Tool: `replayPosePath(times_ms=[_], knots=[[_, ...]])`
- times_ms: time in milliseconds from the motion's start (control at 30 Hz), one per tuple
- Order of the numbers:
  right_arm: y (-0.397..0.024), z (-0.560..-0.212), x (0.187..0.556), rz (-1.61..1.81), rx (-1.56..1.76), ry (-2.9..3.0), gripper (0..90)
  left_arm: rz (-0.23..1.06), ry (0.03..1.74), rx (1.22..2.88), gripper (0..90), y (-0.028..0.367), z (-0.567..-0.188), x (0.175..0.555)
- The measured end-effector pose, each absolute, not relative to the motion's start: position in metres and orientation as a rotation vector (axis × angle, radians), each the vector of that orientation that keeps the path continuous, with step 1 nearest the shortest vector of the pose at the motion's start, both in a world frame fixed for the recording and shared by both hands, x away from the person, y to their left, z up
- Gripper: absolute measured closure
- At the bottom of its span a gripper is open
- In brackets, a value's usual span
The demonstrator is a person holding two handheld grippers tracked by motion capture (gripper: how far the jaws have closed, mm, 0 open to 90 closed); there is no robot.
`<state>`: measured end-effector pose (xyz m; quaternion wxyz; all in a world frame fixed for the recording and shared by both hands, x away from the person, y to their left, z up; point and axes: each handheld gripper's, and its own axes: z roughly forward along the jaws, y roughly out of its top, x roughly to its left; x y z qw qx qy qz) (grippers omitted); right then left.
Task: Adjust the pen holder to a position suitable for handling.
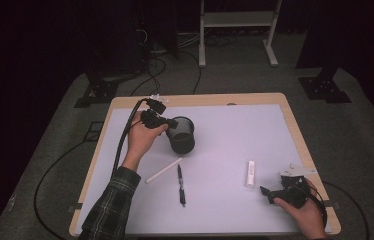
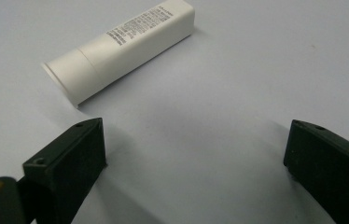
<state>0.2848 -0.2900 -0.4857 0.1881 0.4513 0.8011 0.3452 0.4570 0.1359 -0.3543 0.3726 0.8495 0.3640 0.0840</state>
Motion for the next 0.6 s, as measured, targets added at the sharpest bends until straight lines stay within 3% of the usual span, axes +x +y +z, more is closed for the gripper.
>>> replayPosePath(times_ms=[600], knots=[[-0.290,-0.486,0.285,0.972,1.270,2.253,4.7,0.197,0.833,2.234,82.0,0.114,-0.345,0.431]])
